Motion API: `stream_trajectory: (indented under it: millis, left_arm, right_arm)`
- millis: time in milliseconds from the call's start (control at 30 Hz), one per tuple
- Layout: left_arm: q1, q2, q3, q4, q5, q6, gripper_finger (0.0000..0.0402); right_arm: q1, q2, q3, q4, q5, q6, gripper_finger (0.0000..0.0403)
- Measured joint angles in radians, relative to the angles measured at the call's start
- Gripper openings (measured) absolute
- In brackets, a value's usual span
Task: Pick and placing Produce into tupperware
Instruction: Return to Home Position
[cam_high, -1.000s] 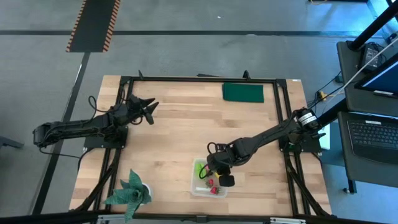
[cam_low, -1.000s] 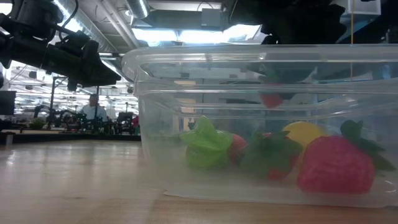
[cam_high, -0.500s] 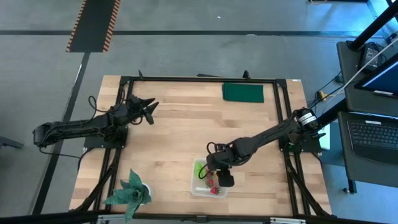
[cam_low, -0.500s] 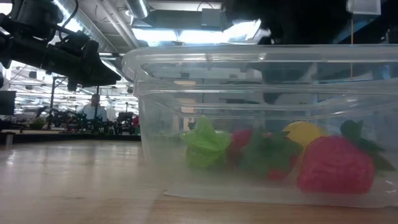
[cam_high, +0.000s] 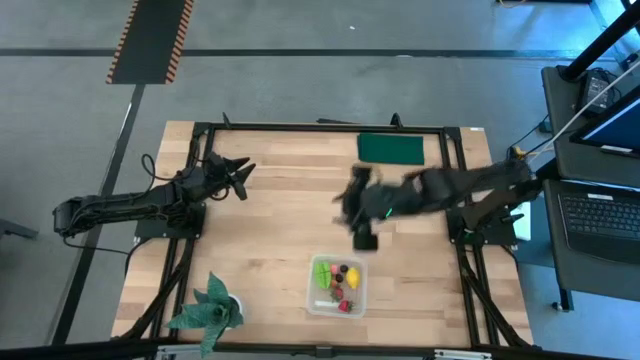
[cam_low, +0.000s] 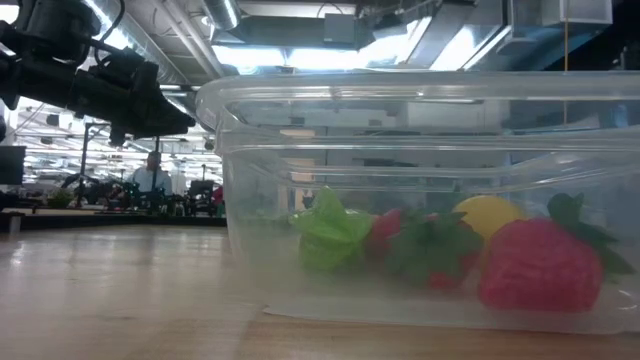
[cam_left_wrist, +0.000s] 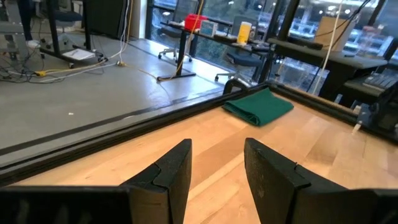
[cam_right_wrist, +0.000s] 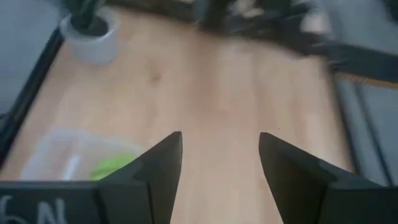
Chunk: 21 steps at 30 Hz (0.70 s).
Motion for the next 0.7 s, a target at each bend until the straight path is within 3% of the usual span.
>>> stream_trajectory:
  millis: [200,433,600,700]
  left_arm:
    - [0.000,0.000,0.000,0.138,-0.004,0.035,0.0140]
    - [0.000,0.000,0.000,0.284,0.078,0.064,0.0140]
    - [0.000,0.000,0.000,0.265,0.214,0.142,0.0140]
    - [0.000,0.000,0.000,0.255,0.229,0.139,0.0140]
  right_arm:
    - [-0.169,-0.251,-0.142,0.081,-0.078,-0.165,0.0214]
    - [-0.365,-0.597,-0.583,0.327,-0.123,-0.171,0.0214]
    - [-0.445,-0.825,-0.903,0.539,-0.158,-0.123,0.0214]
    - [-0.482,-0.933,-1.049,0.656,-0.155,-0.122,0.0214]
